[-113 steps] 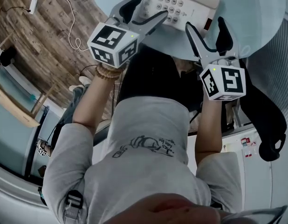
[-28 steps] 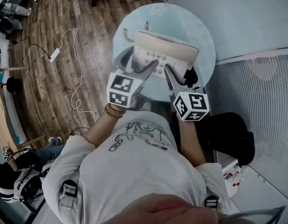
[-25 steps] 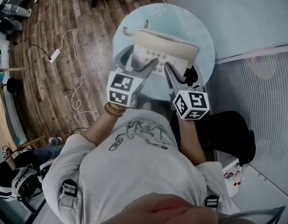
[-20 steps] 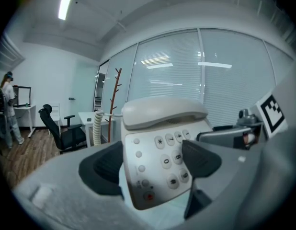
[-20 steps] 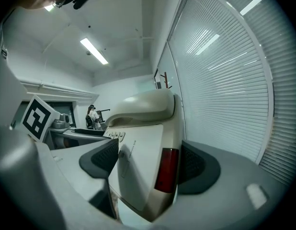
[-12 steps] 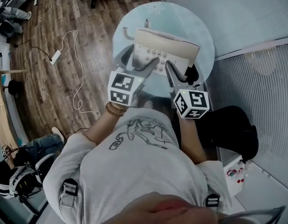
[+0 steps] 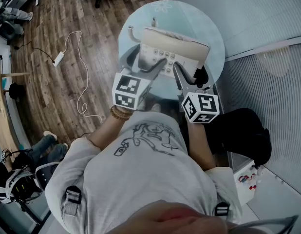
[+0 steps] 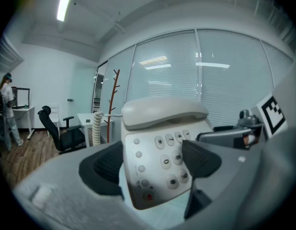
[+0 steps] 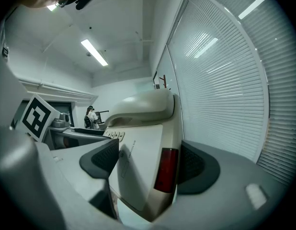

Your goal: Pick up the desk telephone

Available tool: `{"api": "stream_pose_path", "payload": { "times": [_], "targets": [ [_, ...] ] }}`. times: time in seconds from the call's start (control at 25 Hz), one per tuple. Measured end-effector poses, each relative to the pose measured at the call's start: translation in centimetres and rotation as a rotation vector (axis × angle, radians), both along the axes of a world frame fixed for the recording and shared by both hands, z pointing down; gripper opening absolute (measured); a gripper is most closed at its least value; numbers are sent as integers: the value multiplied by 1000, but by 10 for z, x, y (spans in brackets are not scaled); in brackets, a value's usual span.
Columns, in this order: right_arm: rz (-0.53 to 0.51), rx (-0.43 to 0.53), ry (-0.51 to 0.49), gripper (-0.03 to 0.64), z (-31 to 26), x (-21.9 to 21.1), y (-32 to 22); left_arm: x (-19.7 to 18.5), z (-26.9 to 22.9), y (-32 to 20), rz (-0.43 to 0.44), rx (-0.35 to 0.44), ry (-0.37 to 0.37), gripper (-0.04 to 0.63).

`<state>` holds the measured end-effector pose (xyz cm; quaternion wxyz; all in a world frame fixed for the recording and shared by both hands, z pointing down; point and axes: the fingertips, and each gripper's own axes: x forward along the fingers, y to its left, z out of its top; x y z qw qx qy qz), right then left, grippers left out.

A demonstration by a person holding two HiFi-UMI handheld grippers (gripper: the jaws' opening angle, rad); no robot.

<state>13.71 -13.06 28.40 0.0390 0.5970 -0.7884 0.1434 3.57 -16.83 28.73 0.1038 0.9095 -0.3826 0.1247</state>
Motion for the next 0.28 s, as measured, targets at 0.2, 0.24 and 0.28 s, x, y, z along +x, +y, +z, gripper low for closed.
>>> {"api": "stream_pose_path", "payload": {
  "times": [0.2,0.24,0.28],
  "targets": [
    [1,5,1,365,0,2,21,3,-1,21,1,6,0,387],
    [3,6,1,365,-1,2,25,2,-2,25,1,8,1,387],
    [4,7,2,365,-2,1,30,1,-3,29,1,9,3,387]
  ]
}}
